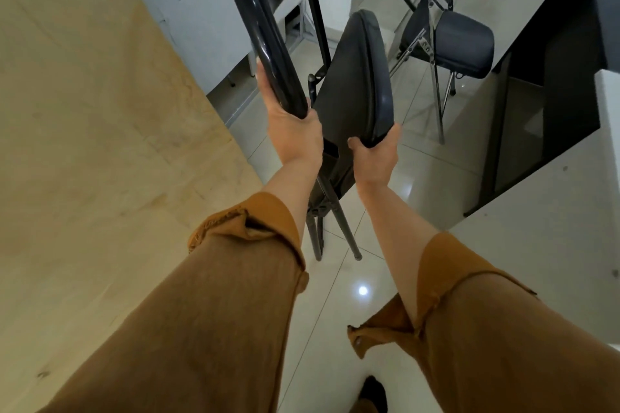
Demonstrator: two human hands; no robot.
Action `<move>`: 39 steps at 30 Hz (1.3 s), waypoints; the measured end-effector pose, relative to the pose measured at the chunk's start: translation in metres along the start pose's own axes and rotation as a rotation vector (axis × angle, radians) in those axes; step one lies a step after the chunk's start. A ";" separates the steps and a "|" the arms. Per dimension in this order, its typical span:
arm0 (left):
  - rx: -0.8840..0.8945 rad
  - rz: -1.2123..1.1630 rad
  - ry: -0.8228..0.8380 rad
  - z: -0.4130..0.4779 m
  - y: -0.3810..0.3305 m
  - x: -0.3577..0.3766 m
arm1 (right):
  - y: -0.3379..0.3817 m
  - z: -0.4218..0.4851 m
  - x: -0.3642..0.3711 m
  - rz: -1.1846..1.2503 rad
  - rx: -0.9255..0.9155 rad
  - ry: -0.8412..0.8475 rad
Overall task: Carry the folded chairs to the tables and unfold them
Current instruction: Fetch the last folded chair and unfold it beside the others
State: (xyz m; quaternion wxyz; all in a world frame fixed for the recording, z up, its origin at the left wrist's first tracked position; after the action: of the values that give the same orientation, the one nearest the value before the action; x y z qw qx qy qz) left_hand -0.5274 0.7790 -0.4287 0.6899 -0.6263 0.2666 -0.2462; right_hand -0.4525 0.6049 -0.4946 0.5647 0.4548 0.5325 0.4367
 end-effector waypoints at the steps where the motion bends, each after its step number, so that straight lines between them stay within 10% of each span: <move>1: -0.021 0.003 -0.005 0.000 0.003 -0.001 | -0.004 0.002 -0.004 0.016 0.015 0.008; 17: -0.036 -0.052 -0.047 -0.028 0.049 0.014 | -0.045 -0.007 -0.017 0.013 0.202 -0.259; 39: -0.025 -0.142 -0.069 -0.026 0.057 0.016 | -0.109 -0.002 0.013 0.360 0.343 -0.041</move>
State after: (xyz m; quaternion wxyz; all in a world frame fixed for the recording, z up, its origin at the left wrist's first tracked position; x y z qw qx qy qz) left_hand -0.5328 0.7540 -0.4881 0.6717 -0.6603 0.2003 -0.2695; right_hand -0.4532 0.5958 -0.6035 0.4033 0.6402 0.4976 0.4242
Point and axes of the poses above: each hand's wrist, its own z-axis towards the middle knuckle, its own x-axis out of the palm, y = z × x, the point moved 9 cm from there along z, towards the middle knuckle, and after that the axes turned 5 degrees about y, right-handed, at the moved point
